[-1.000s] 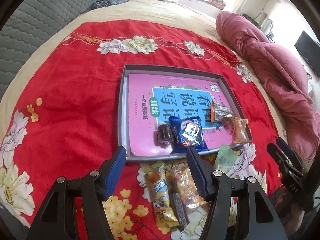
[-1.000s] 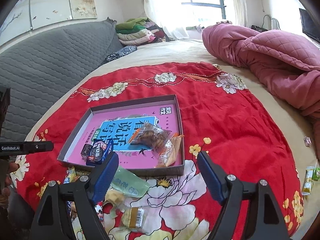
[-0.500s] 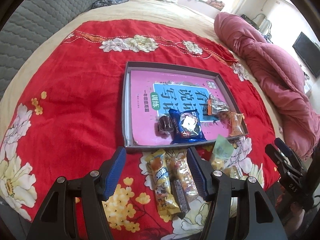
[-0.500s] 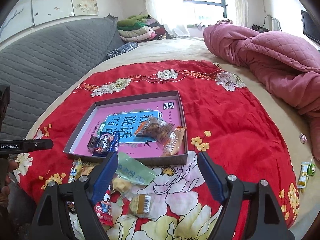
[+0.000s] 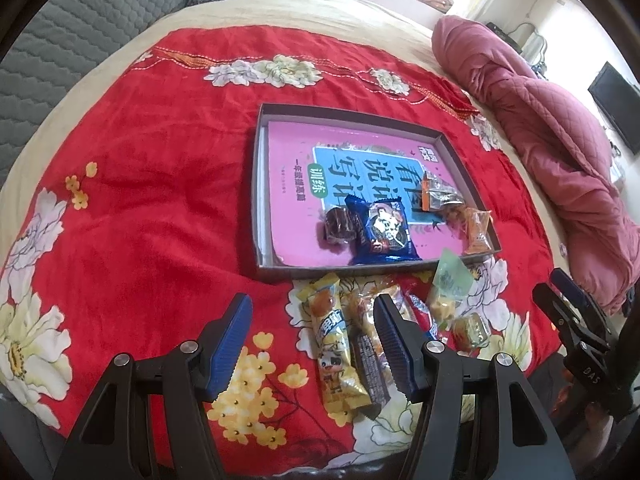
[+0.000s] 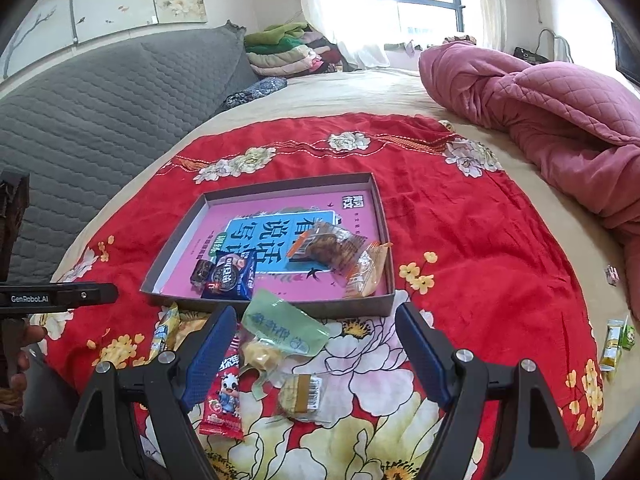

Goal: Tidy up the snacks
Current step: 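Withdraw both open tools from the tray toward the snack pile beside it, then grasp the red-and-white candy stick with the right tool while the left tool grasps the yellow cow-print bar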

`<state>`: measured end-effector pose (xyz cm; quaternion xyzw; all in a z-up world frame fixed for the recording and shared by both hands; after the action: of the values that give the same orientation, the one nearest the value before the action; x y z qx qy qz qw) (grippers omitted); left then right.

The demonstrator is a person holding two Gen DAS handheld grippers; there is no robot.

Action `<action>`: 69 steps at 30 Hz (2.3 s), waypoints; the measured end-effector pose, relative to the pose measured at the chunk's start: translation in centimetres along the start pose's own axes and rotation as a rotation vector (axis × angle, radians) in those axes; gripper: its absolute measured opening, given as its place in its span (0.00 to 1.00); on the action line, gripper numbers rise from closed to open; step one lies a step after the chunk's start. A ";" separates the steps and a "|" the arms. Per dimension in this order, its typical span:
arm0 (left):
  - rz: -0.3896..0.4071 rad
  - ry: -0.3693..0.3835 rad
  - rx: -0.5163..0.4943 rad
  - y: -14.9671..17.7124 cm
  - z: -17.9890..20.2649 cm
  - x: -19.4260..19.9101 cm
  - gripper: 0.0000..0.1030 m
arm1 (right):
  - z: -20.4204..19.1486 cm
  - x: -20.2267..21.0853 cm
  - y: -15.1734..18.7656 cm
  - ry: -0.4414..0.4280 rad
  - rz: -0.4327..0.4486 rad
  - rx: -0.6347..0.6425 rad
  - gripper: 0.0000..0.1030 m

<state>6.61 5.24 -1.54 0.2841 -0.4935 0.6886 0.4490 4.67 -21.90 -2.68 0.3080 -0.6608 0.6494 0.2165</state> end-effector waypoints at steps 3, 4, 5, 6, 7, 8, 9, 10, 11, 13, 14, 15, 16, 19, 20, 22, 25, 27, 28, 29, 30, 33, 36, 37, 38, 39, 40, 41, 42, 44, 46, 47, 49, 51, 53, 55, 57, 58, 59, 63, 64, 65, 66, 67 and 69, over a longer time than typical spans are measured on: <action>-0.010 -0.002 0.001 0.2 -0.1 -0.2 0.63 | -0.3 0.0 0.2 -0.008 -0.005 0.008 0.79; -0.015 -0.003 0.005 0.3 -0.2 -0.2 0.63 | -0.4 0.0 0.2 -0.011 -0.006 0.011 0.79; -0.021 -0.002 0.009 0.4 -0.3 -0.3 0.63 | -0.5 0.0 0.2 -0.015 -0.007 0.012 0.79; -0.025 0.001 0.012 0.5 -0.3 -0.5 0.63 | -0.6 0.0 0.3 -0.021 -0.009 0.014 0.79; -0.030 0.001 0.018 0.6 -0.4 -0.6 0.63 | -0.7 0.0 0.4 -0.027 -0.011 0.016 0.79; -0.035 0.000 0.024 0.8 -0.5 -0.7 0.63 | -0.9 0.0 0.4 -0.032 -0.014 0.021 0.79; -0.042 0.002 0.025 1.1 -0.6 -0.9 0.63 | -1.0 0.0 0.5 -0.035 -0.016 0.025 0.79; -0.048 0.003 0.027 1.3 -0.6 -1.0 0.63 | -1.3 0.0 0.6 -0.041 -0.019 0.030 0.79; -0.057 0.005 0.030 1.6 -0.6 -1.2 0.63 | -1.5 0.0 0.7 -0.048 -0.023 0.035 0.79; -0.074 0.011 0.031 2.1 -0.6 -1.6 0.63 | -2.0 -0.1 1.1 -0.062 -0.033 0.050 0.79; -0.081 0.012 0.032 2.3 -0.6 -1.8 0.63 | -2.4 -0.2 1.2 -0.068 -0.038 0.058 0.79; -0.088 0.012 0.033 2.4 -0.7 -2.1 0.63 | -2.8 -0.3 1.4 -0.077 -0.044 0.070 0.79; -0.095 0.011 0.035 2.6 -0.7 -2.3 0.63 | -3.1 -0.4 1.6 -0.082 -0.049 0.079 0.79; -0.113 0.011 0.036 2.9 -0.7 -3.0 0.63 | -4.1 -0.7 2.0 -0.100 -0.061 0.110 0.79; -0.115 0.011 0.034 3.0 -0.7 -3.1 0.63 | -4.4 -0.8 2.2 -0.106 -0.064 0.119 0.79; -0.123 0.013 0.033 3.2 -0.7 -3.4 0.63 | -4.9 -0.9 2.5 -0.119 -0.071 0.134 0.79; -0.131 0.016 0.036 3.3 -0.8 -3.7 0.63 | -5.5 -1.1 2.8 -0.129 -0.080 0.152 0.79; -0.134 0.018 0.042 3.4 -0.9 -3.9 0.63 | -5.7 -1.3 3.0 -0.136 -0.086 0.159 0.79; -0.136 0.020 0.046 3.4 -1.0 -4.1 0.63 | -5.8 -1.4 3.1 -0.141 -0.090 0.162 0.79; -0.138 0.020 0.047 3.3 -1.1 -4.2 0.63 | -5.8 -1.5 3.2 -0.143 -0.094 0.164 0.79; -0.138 0.020 0.050 3.3 -1.2 -4.3 0.63 | -5.9 -1.6 3.3 -0.145 -0.099 0.165 0.79; -0.121 0.008 0.063 3.1 -1.5 -4.5 0.63 | -6.2 -1.9 3.7 -0.154 -0.113 0.174 0.79; -0.103 0.004 0.072 2.7 -1.8 -4.7 0.63 | -6.7 -2.2 4.1 -0.161 -0.128 0.188 0.79; -0.103 0.011 0.081 2.5 -2.0 -4.9 0.63 | -6.7 -2.3 4.1 -0.160 -0.130 0.192 0.79; -0.098 0.012 0.086 2.4 -2.1 -4.9 0.63 | -6.8 -2.4 4.2 -0.158 -0.133 0.198 0.79; -0.096 0.011 0.088 2.3 -2.1 -5.0 0.63 | -6.9 -2.5 4.4 -0.156 -0.138 0.205 0.79; -0.096 0.012 0.090 2.2 -2.2 -5.1 0.63 | -7.0 -2.6 4.5 -0.152 -0.142 0.208 0.79; -0.095 0.017 0.095 2.1 -2.2 -5.2 0.63 | -7.0 -2.7 4.6 -0.150 -0.149 0.211 0.79; -0.093 0.020 0.099 2.1 -2.3 -5.3 0.63 | -7.1 -3.0 4.8 -0.151 -0.159 0.216 0.79; -0.092 0.023 0.105 1.9 -2.4 -5.5 0.63 | -7.2 -3.4 5.1 -0.151 -0.178 0.222 0.78; -0.092 0.032 0.109 1.9 -2.4 -5.7 0.63 | -7.4 -3.8 5.5 -0.150 -0.196 0.234 0.68; -0.093 0.034 0.110 1.8 -2.4 -5.8 0.63 | -7.5 -4.0 5.7 -0.147 -0.203 0.239 0.66; -0.094 0.043 0.110 1.8 -2.3 -6.0 0.63 | -7.7 -4.3 5.9 -0.152 -0.217 0.247 0.60; -0.094 0.046 0.110 1.8 -2.2 -6.3 0.63 | -7.7 -4.5 6.1 -0.152 -0.223 0.252 0.56; -0.097 0.048 0.110 1.7 -2.1 -6.5 0.63 | -7.8 -4.9 6.3 -0.150 -0.239 0.257 0.52; -0.098 0.055 0.111 1.6 -2.1 -6.7 0.63 | -7.7 -5.2 6.5 -0.140 -0.250 0.256 0.46; -0.096 0.053 0.114 1.6 -2.1 -6.9 0.63 | -7.5 -5.3 6.5 -0.138 -0.255 0.246 0.46; -0.097 0.057 0.118 1.6 -2.2 -7.0 0.63 | -7.4 -5.3 6.5 -0.137 -0.254 0.241 0.46; -0.097 0.060 0.122 1.5 -2.3 -7.1 0.63 | -7.3 -5.4 6.4 -0.134 -0.253 0.238 0.46; -0.104 0.061 0.138 1.5 -2.6 -7.6 0.57 | -7.2 -5.7 6.5 -0.126 -0.261 0.236 0.44; -0.108 0.064 0.139 1.6 -2.6 -7.8 0.57 | -7.2 -5.7 6.5 -0.127 -0.260 0.240 0.43; -0.112 0.063 0.138 1.6 -2.7 -7.9 0.57 | -7.3 -5.7 6.5 -0.127 -0.258 0.245 0.42; -0.115 0.060 0.139 1.6 -2.7 -8.1 0.57 | -7.4 -5.7 6.5 -0.127 -0.255 0.249 0.42; -0.116 0.061 0.140 1.6 -2.7 -8.3 0.57 | -7.5 -5.8 6.5 -0.129 -0.253 0.252 0.42; -0.118 0.061 0.137 1.6 -2.6 -8.5 0.56 | -7.7 -6.0 6.5 -0.128 -0.251 0.257 0.42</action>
<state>9.05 4.65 -10.22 0.3216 -0.4137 0.7013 0.4832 3.59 -13.71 -11.00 0.4537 -0.5412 0.6756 0.2120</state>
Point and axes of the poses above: each gripper's, at about its wrist camera, not at the fingertips, and x roughly against the way its jaws point, z to its right, y to its underside, the point moved 3 cm from there along -x, roughly the way its jaws point, and after that the axes turned 8 degrees about y, right-handed, at the moved point
